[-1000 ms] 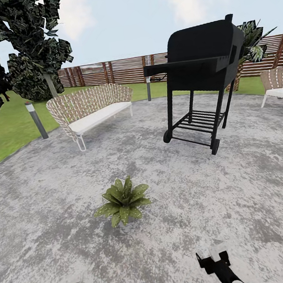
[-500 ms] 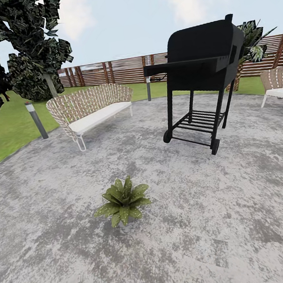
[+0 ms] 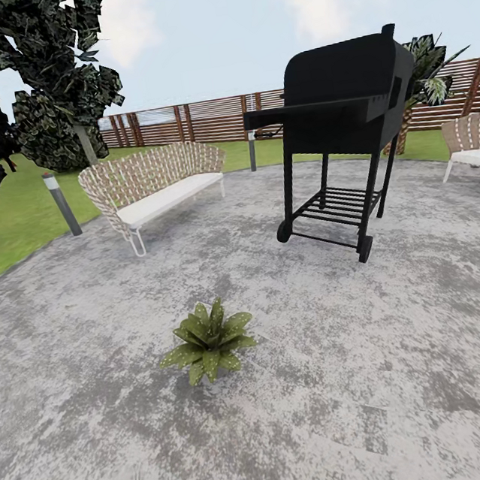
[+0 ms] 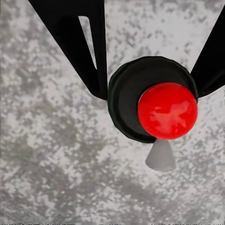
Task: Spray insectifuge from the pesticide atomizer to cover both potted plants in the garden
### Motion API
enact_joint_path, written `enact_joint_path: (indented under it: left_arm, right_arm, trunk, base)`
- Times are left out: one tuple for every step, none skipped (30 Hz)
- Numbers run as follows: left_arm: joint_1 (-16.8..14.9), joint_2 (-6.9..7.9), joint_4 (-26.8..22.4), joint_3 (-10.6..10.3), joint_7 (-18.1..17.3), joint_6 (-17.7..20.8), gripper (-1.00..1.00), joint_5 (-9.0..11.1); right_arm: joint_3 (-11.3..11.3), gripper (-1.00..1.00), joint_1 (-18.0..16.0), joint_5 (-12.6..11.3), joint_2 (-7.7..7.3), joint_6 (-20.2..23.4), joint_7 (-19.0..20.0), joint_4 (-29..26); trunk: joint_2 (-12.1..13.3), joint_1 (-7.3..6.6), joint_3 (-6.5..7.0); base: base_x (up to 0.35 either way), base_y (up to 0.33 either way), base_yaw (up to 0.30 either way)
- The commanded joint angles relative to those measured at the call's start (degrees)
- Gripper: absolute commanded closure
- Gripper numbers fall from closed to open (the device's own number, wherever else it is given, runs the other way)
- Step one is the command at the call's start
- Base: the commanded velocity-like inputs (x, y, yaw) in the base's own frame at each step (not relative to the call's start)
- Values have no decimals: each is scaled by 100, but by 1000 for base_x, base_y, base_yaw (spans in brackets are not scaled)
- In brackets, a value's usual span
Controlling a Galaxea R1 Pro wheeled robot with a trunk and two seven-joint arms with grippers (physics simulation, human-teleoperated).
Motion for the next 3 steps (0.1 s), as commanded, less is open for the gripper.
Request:
enact_joint_path:
  left_arm:
    - [-4,-1,4,-35,-37,-16,100,63]
    - [-4,-7,-1,-39,-37,-16,100,63]
    - [-3,-10,-4,-42,-36,-16,100,63]
  right_arm:
    - [49,-100,-3,-43,-1,-14,-16,1]
    - [50,-100,-2,-43,0,-14,-16,2]
    - [50,-100,-2,-43,0,-14,-16,2]
  trunk:
    - [-2,-1,-5]
    - [-2,-1,-5]
    - [-2,-1,-5]
  base:
    - [0,0,0]
    - [0,0,0]
    - [0,0,0]
